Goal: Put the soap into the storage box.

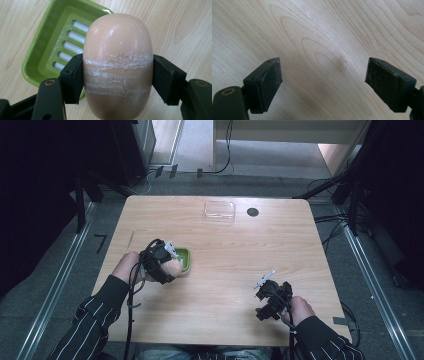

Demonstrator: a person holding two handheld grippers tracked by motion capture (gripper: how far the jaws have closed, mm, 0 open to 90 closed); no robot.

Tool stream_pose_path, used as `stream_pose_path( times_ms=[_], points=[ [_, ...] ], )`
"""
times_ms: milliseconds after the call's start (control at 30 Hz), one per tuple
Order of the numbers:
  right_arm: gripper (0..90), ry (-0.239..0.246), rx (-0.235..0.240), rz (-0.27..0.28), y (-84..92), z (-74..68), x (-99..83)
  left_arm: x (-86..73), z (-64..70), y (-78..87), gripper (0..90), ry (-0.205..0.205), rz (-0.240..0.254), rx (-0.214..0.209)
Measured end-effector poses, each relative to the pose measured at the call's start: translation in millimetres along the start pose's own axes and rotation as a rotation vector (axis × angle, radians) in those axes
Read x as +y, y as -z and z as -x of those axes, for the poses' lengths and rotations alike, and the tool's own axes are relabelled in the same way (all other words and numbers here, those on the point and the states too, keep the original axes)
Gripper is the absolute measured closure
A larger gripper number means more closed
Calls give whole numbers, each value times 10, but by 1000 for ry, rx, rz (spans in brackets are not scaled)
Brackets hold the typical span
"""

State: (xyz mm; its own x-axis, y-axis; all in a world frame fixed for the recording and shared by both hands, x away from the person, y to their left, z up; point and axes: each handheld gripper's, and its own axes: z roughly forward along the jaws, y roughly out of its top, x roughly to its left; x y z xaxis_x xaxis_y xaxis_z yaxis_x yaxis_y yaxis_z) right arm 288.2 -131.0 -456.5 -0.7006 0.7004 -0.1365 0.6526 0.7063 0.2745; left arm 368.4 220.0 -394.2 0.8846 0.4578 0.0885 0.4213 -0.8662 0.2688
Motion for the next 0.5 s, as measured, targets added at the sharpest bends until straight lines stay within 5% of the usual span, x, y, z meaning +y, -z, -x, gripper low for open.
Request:
stream_pose_path(
  times_ms=[500],
  points=[
    [143,-1,1,-1,-1,1,0,74,-121,38,334,-3,20,16]
  ],
)
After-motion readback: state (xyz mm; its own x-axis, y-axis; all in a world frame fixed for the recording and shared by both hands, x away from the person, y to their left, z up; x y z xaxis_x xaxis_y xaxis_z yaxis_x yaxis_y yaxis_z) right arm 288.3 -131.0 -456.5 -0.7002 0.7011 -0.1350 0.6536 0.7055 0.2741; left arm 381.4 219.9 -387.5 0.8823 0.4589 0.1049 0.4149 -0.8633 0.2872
